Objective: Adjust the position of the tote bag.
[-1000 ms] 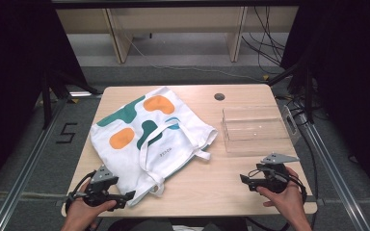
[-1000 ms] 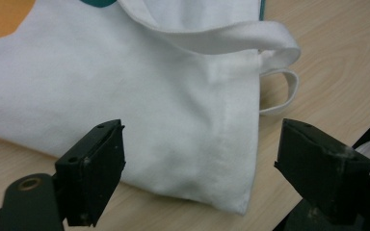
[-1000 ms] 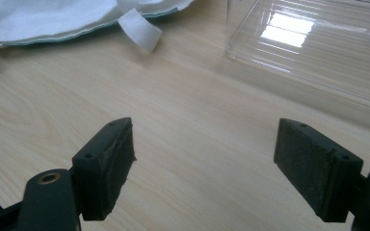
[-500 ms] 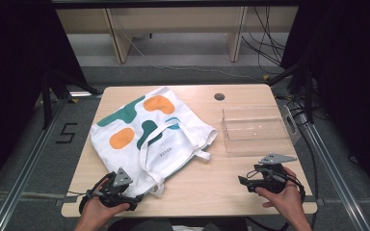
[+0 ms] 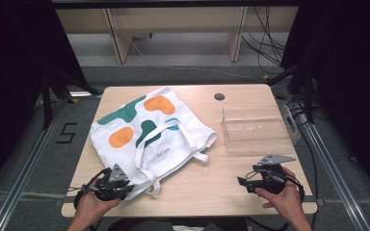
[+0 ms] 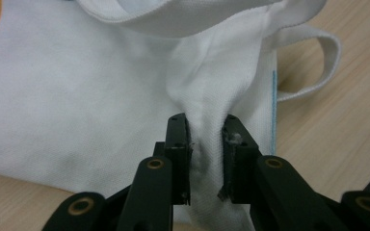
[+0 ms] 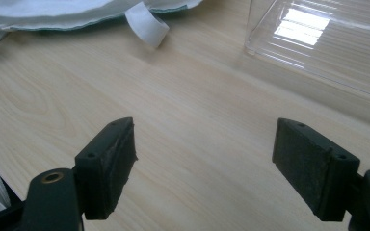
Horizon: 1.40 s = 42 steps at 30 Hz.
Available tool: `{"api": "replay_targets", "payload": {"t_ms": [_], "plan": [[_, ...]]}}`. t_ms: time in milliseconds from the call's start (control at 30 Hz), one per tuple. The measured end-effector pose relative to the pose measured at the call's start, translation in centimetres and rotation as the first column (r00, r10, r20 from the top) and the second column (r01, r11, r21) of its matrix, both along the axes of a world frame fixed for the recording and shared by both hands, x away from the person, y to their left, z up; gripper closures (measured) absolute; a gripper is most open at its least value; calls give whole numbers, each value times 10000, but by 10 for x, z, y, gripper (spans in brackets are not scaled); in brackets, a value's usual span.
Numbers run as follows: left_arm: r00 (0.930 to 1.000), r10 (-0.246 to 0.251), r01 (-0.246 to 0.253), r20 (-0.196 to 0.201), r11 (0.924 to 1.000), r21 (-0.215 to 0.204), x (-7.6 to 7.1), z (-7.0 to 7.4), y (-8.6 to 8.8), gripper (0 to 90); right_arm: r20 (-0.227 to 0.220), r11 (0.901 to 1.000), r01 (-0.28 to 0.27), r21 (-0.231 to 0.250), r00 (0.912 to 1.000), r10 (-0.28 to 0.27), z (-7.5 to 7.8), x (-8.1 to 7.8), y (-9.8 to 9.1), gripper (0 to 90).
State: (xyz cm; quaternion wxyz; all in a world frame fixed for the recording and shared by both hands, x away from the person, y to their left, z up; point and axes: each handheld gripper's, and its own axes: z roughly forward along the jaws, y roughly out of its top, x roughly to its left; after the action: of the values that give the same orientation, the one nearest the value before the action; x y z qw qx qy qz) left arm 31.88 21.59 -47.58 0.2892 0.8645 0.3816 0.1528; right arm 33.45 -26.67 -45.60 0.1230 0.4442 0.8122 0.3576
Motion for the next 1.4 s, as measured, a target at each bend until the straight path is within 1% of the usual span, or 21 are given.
{"api": "replay_targets", "payload": {"t_ms": [67,100,133,200,233,267,300,333,433,467,567,667,700,767,800,833,967,1133,1300,1333,1400], "plan": [[9997,142,-141,208,9999,-30,0,4,5,786,-5,10000,-1,-29,10000,1,0,0,0,244],[9980,318,-317,539,9995,-25,0,5,7,786,-190,10000,89,7,9998,-89,1,-1,1,249],[9962,314,-350,813,9985,430,1,7,10,806,-92,9999,-52,-113,9999,51,0,0,0,256],[9950,461,-507,887,9974,507,2,7,16,833,196,9998,-193,-57,9996,195,-2,2,2,257],[9945,603,-626,857,9977,252,2,7,20,833,196,9998,-193,-57,9996,195,-2,2,2,257],[9948,575,-595,839,9980,216,2,9,24,835,-161,10000,-80,5,9998,80,0,1,3,259],[9935,642,-674,940,9973,307,2,11,28,836,240,9995,-304,-25,9992,305,-1,3,4,268],[9916,675,-717,1101,9968,354,3,13,31,837,218,9993,-376,25,9991,375,-1,3,7,283],[9890,1029,-1052,1062,9943,164,3,15,39,838,182,9966,-780,-263,9967,785,-1,10,18,293],[9886,1059,-1085,1073,9939,187,3,15,41,838,559,9923,-1125,-510,9918,1153,-2,16,28,335],[9871,1206,-1226,1050,9924,124,5,15,45,839,649,9914,-1184,-549,9904,1219,-1,21,38,366],[9853,1264,-1296,1147,9914,203,6,15,46,839,897,9811,-1563,-1140,9819,1668,1,44,57,417],[9865,1253,-1273,1053,9918,123,6,15,46,839,897,9811,-1563,-1140,9819,1668,1,44,57,417],[9850,1332,-1349,1100,9908,83,5,17,49,840,1018,9779,-1639,-1300,9788,1776,-1,61,73,457],[9841,1297,-1336,1211,9907,241,5,19,51,840,1056,9752,-1673,-1447,9773,1834,-2,67,77,470],[9827,1438,-1460,1164,9892,101,5,18,53,841,1224,9705,-1692,-1719,9738,1914,-2,72,81,475],[9827,1373,-1402,1247,9900,154,5,19,57,841,1388,9663,-1613,-2004,9717,1910,-4,87,89,503],[9828,1430,-1454,1172,9893,126,5,19,57,841,1226,9518,-1927,-2386,9663,2264,-14,106,109,526],[9827,1403,-1423,1209,9898,83,6,19,57,841,1156,9485,-2022,-2439,9650,2355,-21,115,122,542],[9829,1451,-1457,1130,9893,-34,6,19,57,841,1349,9407,-2052,-2700,9593,2480,-22,121,128,555],[9828,1385,-1408,1225,9900,97,6,19,58,841,1282,9353,-2093,-2854,9587,2537,-21,123,130,571]]}}
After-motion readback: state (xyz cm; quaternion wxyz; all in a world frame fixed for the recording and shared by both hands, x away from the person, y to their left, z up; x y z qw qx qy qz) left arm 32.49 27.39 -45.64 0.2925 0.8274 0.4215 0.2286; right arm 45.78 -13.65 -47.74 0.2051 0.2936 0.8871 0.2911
